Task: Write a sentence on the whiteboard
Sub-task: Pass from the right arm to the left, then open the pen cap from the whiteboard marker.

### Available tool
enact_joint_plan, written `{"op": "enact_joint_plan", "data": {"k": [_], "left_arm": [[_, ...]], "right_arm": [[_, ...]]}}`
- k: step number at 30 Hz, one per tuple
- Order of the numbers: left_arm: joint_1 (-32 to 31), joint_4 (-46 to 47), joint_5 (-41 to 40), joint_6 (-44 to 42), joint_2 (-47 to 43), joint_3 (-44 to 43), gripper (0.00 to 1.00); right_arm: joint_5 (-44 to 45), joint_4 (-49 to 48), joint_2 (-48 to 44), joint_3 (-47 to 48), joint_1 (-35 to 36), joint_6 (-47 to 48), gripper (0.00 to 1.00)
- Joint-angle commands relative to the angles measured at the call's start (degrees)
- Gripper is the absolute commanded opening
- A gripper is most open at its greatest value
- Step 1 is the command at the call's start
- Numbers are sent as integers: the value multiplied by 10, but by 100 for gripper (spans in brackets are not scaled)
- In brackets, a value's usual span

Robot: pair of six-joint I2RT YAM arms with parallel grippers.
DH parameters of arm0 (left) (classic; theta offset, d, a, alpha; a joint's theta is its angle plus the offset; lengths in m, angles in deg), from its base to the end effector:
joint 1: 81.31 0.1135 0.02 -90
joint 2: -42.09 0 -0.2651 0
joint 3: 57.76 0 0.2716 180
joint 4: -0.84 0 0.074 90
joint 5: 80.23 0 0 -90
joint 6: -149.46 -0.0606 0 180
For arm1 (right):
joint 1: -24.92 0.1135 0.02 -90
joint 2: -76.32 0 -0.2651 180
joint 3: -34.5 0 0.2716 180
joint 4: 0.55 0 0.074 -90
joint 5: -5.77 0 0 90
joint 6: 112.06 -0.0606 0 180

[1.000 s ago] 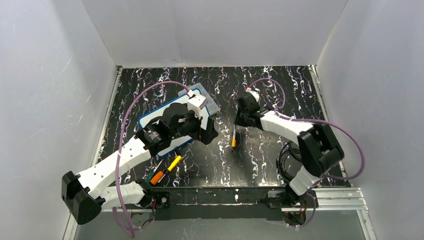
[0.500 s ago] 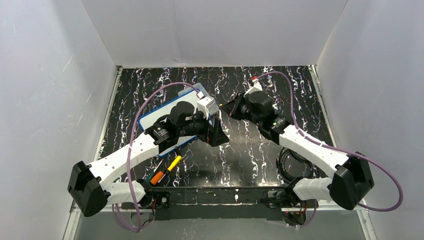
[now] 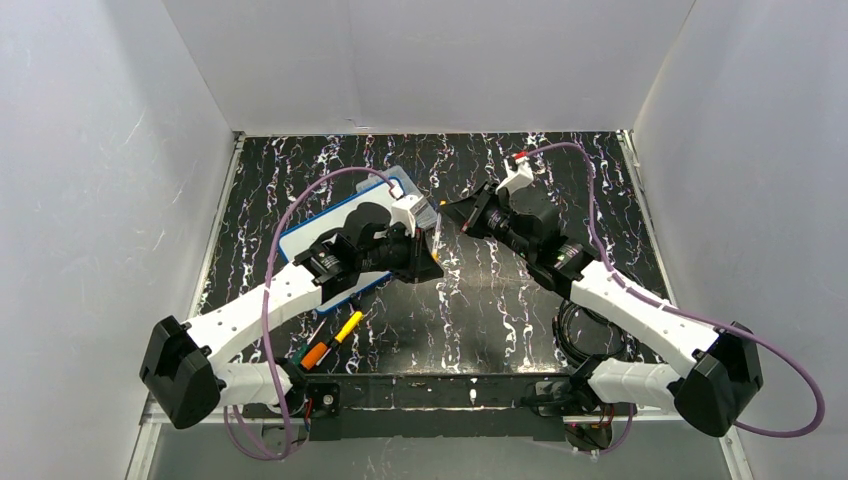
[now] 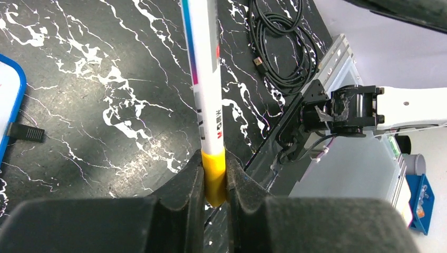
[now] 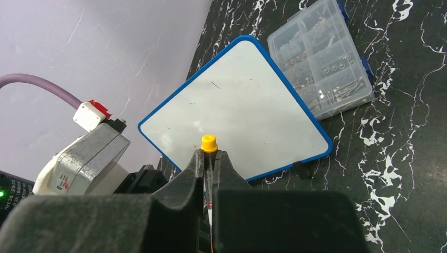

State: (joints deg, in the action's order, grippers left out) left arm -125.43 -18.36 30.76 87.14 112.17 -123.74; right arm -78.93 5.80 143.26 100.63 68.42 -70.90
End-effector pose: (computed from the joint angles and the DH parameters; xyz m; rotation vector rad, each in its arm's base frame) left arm 0.2150 -0.2387 0.2917 0.5613 2.0699 -1.1410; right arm 0.2367 0.2169 0.3368 0.1595 1.8199 1.1032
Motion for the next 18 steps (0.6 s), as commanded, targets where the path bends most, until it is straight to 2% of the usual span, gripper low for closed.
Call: {"op": "enact_joint_plan", "data": {"k": [1,6,9,14,18], "left_arm": [[-17,-7,14,-45,-21,-10,0],[-16,-77,-21,-155,-48,-27,0],[-17,-129,-4,-231,-55,-42,0],[-16,-190,125,-313,-52,-49,0],[-16,-224,176,-336,-31,-62,0]], "right_arm": [[34,-3,-15,-6,3,3,6],[72,101,-49,30,2,59,58],[92,178,-83,60,2,101,76],[9,309,-107,127,-11,194,83],[-139,379,-97,172,-17,247,84]]}}
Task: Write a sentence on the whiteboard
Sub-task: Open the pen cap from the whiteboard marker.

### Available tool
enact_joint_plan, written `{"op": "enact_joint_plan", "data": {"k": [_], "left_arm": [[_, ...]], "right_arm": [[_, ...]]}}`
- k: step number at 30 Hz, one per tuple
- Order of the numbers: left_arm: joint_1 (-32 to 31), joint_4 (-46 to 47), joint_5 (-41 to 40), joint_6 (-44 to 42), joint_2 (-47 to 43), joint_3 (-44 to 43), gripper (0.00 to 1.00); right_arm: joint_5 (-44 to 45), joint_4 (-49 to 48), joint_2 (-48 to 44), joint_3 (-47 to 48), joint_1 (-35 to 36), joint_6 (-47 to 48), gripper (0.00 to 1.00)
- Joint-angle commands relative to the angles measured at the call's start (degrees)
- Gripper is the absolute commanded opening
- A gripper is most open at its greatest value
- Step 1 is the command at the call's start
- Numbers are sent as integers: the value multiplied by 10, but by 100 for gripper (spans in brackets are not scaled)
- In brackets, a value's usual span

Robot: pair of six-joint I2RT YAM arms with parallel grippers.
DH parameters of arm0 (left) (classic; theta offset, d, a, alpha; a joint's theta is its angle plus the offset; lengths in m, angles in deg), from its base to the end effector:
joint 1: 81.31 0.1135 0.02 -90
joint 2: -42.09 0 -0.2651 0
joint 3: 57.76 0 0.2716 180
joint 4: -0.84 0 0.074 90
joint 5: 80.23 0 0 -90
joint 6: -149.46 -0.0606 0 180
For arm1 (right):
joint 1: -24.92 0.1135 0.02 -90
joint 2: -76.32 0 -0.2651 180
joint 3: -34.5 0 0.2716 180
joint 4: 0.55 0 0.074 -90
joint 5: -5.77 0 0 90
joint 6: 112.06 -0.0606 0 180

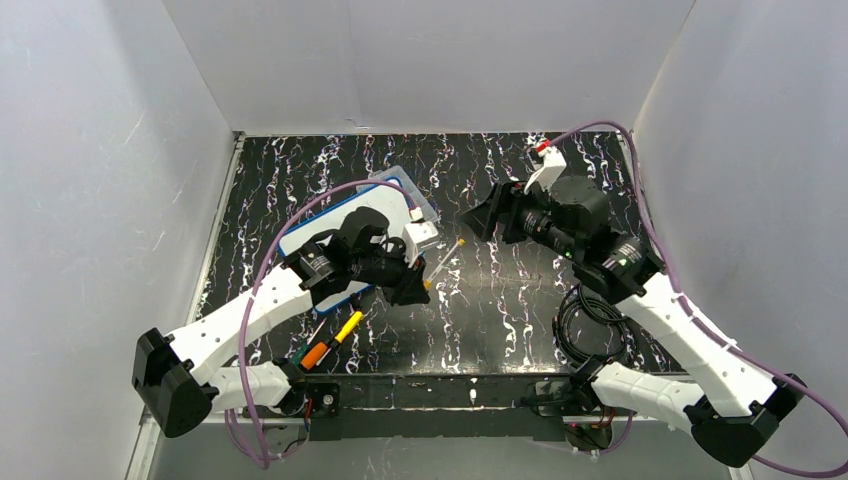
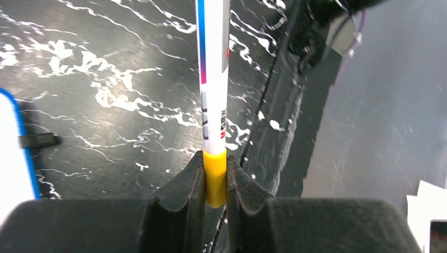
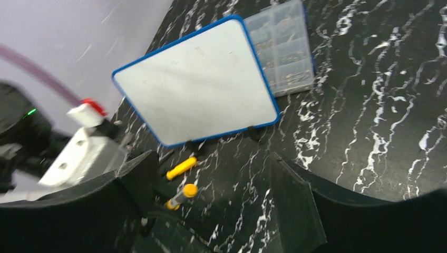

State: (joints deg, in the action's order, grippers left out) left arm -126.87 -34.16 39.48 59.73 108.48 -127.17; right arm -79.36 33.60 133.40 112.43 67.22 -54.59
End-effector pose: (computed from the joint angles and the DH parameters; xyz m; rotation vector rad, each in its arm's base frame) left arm 0.1833 -0.2298 0.3037 1.1433 1.9019 -1.0104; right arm 0.1961 0.1715 0.4018 -0.0973 1.8831 0.8423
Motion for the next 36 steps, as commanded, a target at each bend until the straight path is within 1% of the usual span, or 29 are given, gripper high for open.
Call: {"op": "enact_joint_plan", "data": {"k": [1,4,7,11,15,18,21,25,29,32,36], "left_arm": [[-2,-73,101,-66,10,-31,0],[-2,-82,127,-74,15,-37,0],[-5,-82,150,-76,16,-35,0],[-13,-88,171,-81,22,-35,0],[-22,-98,173,-87,36,-39,0],[-28,-100,181,-91,40,-40,0],[-30,-100,182,-95,37,-39,0],[-31,-100,189,-99,34,-37,0],[-31,-101,188,-99,34,-38,0],[-31,-102,186,-100,33,-38,0],[-30,-102,186,-102,34,-39,0]], "right_arm": [[-163,116,5,61,-5,90,84],[-239,148,21,70,-5,100,82],[-298,169,41,65,-5,104,77],[-357,165,61,54,-5,101,71],[-407,154,75,49,-5,95,61],[-434,156,83,47,-5,95,52],[-479,165,94,40,-5,101,46],[-490,188,104,29,-5,116,41],[-510,188,107,22,-5,117,35],[-519,189,107,20,-5,119,34],[-520,190,109,20,-5,121,26]]}}
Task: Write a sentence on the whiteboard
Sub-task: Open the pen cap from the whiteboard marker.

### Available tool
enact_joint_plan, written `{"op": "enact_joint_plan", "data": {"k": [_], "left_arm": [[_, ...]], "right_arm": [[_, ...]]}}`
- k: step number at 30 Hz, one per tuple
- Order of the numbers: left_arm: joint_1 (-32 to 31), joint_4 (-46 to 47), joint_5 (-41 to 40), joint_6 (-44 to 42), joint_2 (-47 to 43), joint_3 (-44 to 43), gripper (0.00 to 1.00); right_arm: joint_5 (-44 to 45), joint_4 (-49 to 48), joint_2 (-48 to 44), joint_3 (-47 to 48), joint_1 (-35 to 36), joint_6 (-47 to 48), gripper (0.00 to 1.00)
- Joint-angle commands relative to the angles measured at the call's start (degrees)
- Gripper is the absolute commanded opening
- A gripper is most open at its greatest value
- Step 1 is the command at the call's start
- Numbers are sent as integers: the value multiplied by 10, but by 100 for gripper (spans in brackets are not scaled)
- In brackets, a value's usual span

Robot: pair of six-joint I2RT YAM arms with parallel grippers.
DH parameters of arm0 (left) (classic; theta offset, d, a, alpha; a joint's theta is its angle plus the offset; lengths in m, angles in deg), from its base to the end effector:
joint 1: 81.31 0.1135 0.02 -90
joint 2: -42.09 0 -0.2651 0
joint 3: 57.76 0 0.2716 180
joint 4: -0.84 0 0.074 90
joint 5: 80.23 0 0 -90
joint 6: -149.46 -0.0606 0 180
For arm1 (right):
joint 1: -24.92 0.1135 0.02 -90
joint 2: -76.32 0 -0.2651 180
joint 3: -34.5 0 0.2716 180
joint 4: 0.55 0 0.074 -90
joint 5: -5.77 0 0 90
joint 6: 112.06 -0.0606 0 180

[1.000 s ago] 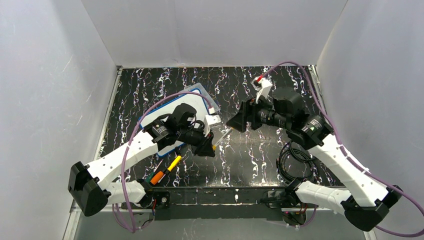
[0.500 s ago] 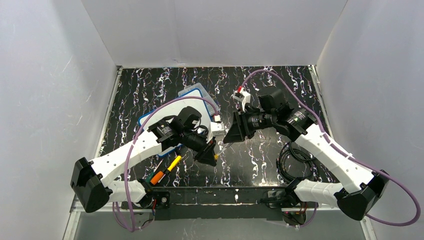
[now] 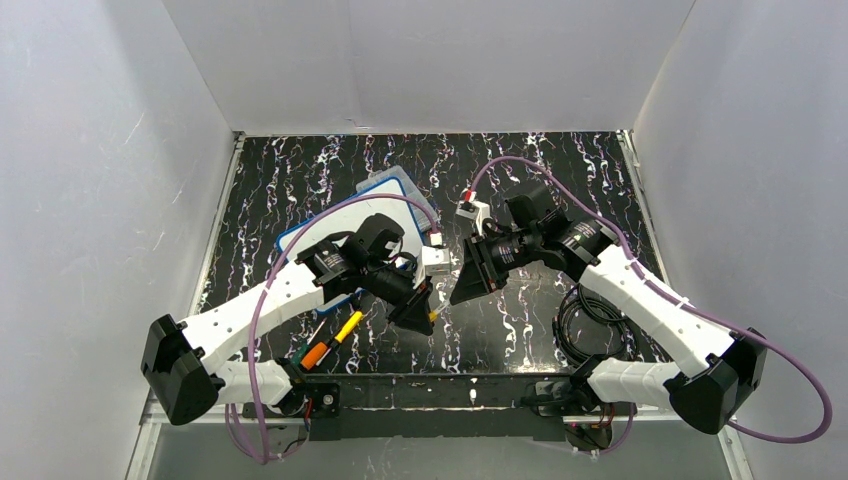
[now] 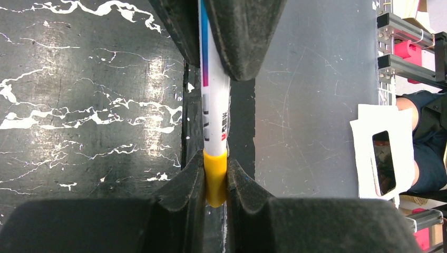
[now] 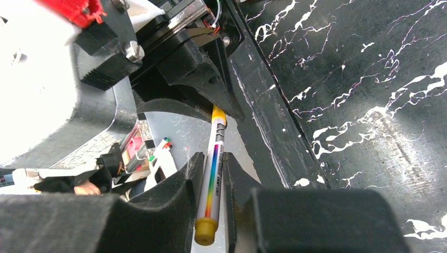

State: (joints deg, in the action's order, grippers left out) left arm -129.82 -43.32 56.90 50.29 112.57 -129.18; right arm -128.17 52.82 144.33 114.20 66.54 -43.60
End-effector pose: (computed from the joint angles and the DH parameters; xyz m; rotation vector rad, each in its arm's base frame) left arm 0.1568 -0.2444 0.2889 1.5075 1.8273 -1.2950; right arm 0.1773 0.2138 0.3361 -0.8596 2.3241 1.4108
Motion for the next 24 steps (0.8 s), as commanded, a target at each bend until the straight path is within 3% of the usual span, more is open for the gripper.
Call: {"op": "enact_joint_plan", "data": {"k": [1,8,13,18,24], "left_arm": [[-1,-10,13,-7,-7,-19,0],[-1,-9,11,-12,-12,-20,0],[-1,22,-12,-8,-40,-2,0],[-1,29,-12,-6,-59,4,0],[-1,32,-15,-7,-73,10,0]], "right_arm": [[-32,-4,-1,1,2,11,24],[-28,-50,-16,-9,1,-3,1],[-49,-60,-36,-9,-23,5,1],[-154,-52,-51,3,-97,17,1],[-169,71,-31,72,-124,98,1]]}}
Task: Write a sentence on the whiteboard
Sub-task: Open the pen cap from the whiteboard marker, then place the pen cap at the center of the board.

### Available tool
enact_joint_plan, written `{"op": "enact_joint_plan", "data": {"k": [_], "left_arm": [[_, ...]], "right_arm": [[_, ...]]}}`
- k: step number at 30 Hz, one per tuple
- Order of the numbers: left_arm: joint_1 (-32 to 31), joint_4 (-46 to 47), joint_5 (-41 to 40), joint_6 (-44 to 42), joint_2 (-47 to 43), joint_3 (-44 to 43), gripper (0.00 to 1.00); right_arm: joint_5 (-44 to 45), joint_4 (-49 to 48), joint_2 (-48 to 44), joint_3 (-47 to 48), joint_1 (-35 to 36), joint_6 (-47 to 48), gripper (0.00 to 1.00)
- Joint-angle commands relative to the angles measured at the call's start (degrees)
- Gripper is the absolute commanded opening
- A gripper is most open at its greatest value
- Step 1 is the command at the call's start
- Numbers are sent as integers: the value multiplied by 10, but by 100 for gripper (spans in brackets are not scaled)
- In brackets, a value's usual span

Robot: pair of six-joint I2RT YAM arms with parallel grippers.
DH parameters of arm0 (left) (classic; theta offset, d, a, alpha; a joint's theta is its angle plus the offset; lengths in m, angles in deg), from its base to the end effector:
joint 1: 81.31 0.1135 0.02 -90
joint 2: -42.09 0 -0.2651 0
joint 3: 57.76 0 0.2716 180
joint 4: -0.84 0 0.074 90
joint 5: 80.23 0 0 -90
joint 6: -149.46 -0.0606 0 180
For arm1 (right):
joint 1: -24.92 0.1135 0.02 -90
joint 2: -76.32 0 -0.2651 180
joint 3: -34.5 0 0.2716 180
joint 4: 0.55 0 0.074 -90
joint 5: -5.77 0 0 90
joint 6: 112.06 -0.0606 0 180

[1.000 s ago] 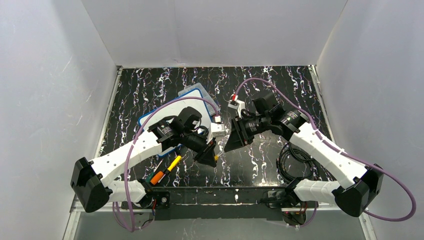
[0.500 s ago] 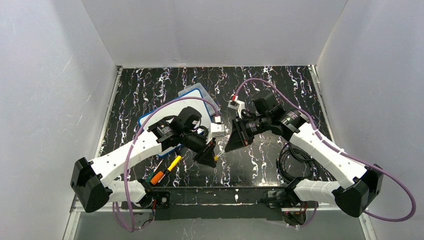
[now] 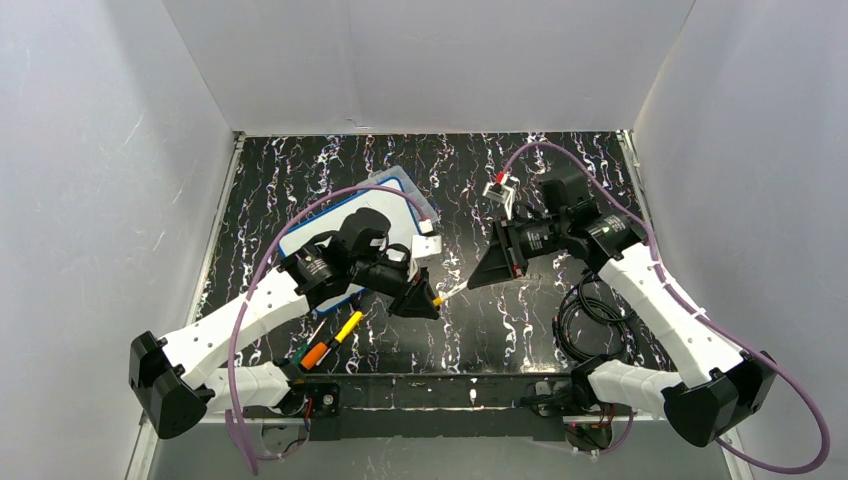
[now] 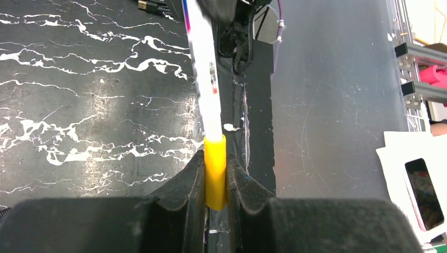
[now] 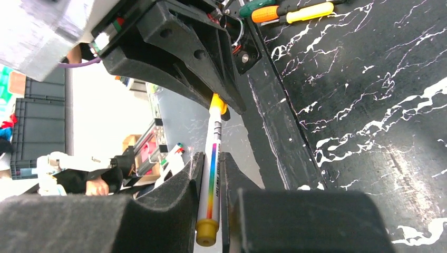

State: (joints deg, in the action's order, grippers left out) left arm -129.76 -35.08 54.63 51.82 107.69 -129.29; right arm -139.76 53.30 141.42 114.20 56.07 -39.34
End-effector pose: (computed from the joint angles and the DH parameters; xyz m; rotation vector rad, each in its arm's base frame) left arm 0.1550 -0.2393 0.3245 1.4332 1.6226 -1.2387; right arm 0.1925 0.1747 0.3539 -0.8359 2.1827 1.5299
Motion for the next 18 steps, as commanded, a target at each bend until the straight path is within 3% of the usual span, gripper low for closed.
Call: {"op": "enact_joint_plan", "data": {"k": [1,12,15,18], "left_arm": [[-2,-53,2,-24,-24,11,0],[0,-83,-83,-30,-56,28,0],[4,-57,-105,9,-66,42,0],[3,-5,-174,110,-66,59,0]], "right_arm": [[-47,67,-3,77,-19,55,1],[90,154,-6,133,-19,109,1],[144,137,-13,124,-19,98,1],[207,72,-34,74,-19,62,1]]}}
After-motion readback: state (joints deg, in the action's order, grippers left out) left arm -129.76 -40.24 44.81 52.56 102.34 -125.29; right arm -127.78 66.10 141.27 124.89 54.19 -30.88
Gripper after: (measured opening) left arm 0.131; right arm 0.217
